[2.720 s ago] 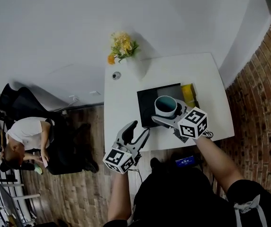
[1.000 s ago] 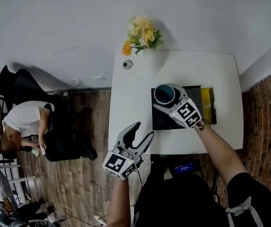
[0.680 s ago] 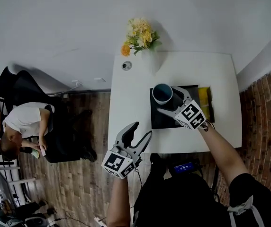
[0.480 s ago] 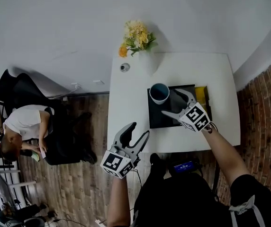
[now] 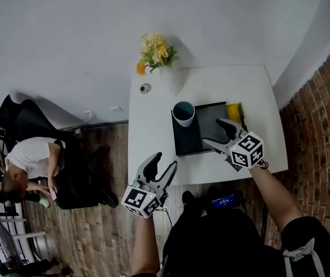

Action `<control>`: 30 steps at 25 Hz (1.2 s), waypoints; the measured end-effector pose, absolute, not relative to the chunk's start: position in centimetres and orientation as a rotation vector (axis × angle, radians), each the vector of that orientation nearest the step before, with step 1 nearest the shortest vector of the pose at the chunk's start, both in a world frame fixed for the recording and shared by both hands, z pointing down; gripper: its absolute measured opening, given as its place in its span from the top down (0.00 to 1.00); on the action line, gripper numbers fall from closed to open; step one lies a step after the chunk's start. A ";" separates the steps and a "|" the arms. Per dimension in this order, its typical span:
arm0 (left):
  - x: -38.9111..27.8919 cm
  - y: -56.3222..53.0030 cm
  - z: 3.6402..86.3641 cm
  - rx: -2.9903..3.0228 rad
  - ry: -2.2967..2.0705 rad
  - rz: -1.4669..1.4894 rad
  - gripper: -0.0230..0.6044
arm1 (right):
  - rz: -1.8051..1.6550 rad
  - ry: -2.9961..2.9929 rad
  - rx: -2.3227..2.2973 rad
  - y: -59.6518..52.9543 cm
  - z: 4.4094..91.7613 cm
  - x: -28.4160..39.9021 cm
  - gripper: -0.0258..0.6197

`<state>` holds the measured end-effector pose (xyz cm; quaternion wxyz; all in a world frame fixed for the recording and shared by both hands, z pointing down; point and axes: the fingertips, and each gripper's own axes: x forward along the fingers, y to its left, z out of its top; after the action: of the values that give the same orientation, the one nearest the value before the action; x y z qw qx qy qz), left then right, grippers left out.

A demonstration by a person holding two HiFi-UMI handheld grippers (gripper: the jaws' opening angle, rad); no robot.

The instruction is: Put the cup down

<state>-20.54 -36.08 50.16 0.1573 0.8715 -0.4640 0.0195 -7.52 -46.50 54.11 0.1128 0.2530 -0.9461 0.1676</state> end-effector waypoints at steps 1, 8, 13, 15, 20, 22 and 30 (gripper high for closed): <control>-20.3 -35.9 50.2 2.496 -1.322 0.055 0.57 | 0.507 -2.786 0.740 -45.9 53.7 -7.5 0.39; -18.2 -35.1 49.8 2.535 -1.266 0.034 0.57 | 0.605 -2.842 0.748 -41.9 50.8 -7.9 0.80; -17.2 -35.2 48.8 2.570 -1.237 -0.015 0.62 | 0.704 -2.888 0.761 -40.5 48.9 -7.9 0.92; -16.9 -35.3 48.3 2.587 -1.228 -0.028 0.67 | 0.707 -2.895 0.760 -40.4 48.4 -7.9 0.93; -16.4 -35.3 47.3 2.620 -1.229 -0.071 0.91 | 0.691 -2.916 0.757 -40.5 47.2 -7.7 0.94; -16.2 -35.3 47.2 2.627 -1.216 -0.069 0.95 | 0.681 -2.918 0.755 -40.5 47.1 -7.8 0.94; -15.6 -35.3 47.5 2.631 -1.188 -0.047 0.95 | 0.635 -2.905 0.740 -40.1 47.3 -8.3 0.94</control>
<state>-15.62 -35.34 47.46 0.1266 0.9039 -0.4082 -0.0160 -8.32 -40.12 47.25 0.0388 0.2413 -0.9473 0.2071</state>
